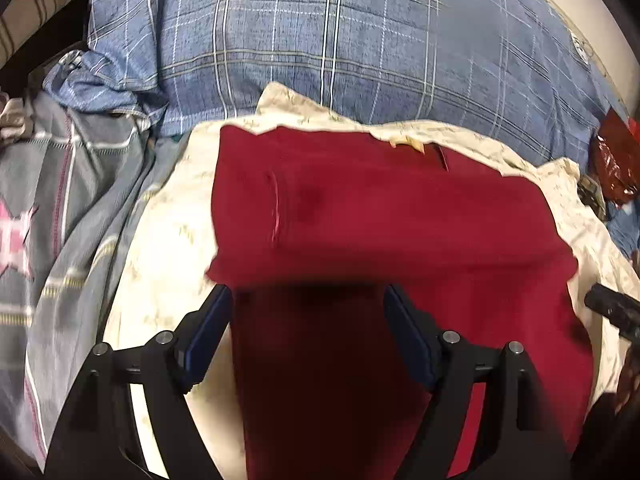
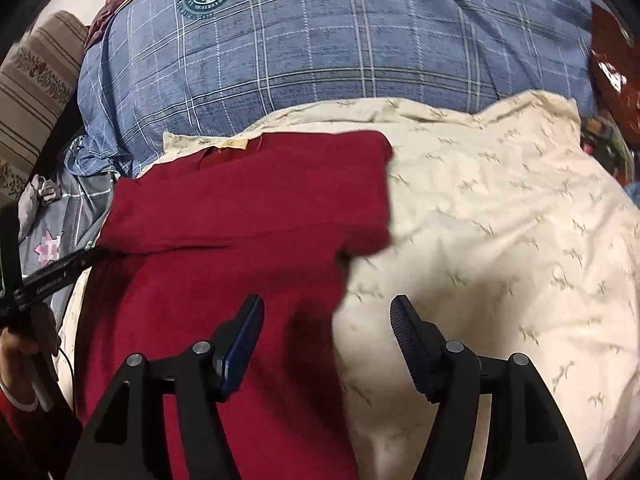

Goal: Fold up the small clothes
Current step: 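Open both grippers and lift them off the folded sweater, then grasp the red sweater's hem end with both grippers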

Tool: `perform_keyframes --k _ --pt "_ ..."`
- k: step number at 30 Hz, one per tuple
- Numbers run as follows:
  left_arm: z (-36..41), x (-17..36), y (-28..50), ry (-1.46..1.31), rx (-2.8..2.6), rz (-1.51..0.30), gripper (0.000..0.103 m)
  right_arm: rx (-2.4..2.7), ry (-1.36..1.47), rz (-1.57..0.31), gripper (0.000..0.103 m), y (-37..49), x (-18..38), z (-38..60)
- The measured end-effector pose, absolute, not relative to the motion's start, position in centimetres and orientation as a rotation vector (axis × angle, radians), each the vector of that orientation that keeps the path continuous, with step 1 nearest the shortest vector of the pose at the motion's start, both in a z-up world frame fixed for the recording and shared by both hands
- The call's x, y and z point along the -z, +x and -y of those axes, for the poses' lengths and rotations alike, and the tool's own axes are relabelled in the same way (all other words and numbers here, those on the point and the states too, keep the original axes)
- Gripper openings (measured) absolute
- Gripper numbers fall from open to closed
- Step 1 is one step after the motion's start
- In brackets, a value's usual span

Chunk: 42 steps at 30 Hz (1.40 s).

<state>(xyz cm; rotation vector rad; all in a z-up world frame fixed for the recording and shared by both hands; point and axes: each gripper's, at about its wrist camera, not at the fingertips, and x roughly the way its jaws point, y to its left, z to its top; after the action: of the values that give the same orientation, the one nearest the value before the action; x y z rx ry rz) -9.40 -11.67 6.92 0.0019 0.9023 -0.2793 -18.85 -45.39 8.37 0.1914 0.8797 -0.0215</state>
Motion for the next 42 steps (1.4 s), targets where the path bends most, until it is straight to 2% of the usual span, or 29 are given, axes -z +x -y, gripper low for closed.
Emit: perform_keyframes --k 15,26,27,28,29,35,39,42 --pt "8.6 -6.7 -18.5 -0.053 0.351 -0.955 0.078 -0.088 0.263 -0.973 0.068 -25.9 -7.2 45.8" --pt "7.1 -4.2 -23.9 -0.068 0.364 -1.056 0.078 -0.134 0.219 -1.072 0.065 -31.1 -3.6 44.9" --pt "7.0 -4.0 -24.2 -0.073 0.362 -1.068 0.078 -0.14 0.208 -1.065 0.048 -31.2 -3.6 44.6" --pt "7.0 -3.8 -24.3 -0.075 0.363 -1.074 0.078 -0.15 0.197 -1.065 0.017 -31.3 -3.6 44.3" --pt "7.0 -3.6 -24.6 -0.075 0.362 -1.079 0.078 -0.152 0.166 -1.062 0.007 -31.3 -3.7 43.8" --pt "6.4 -3.3 -25.4 -0.089 0.361 -1.088 0.078 -0.178 0.145 -1.021 0.007 -33.0 -5.5 43.7" --pt "6.3 -2.5 -26.1 -0.101 0.363 -1.114 0.078 -0.165 0.172 -1.061 0.008 -33.3 -4.4 44.7" --pt "6.8 -2.3 -26.5 -0.063 0.359 -1.104 0.078 -0.16 0.23 -1.07 0.02 -33.3 -3.9 45.2"
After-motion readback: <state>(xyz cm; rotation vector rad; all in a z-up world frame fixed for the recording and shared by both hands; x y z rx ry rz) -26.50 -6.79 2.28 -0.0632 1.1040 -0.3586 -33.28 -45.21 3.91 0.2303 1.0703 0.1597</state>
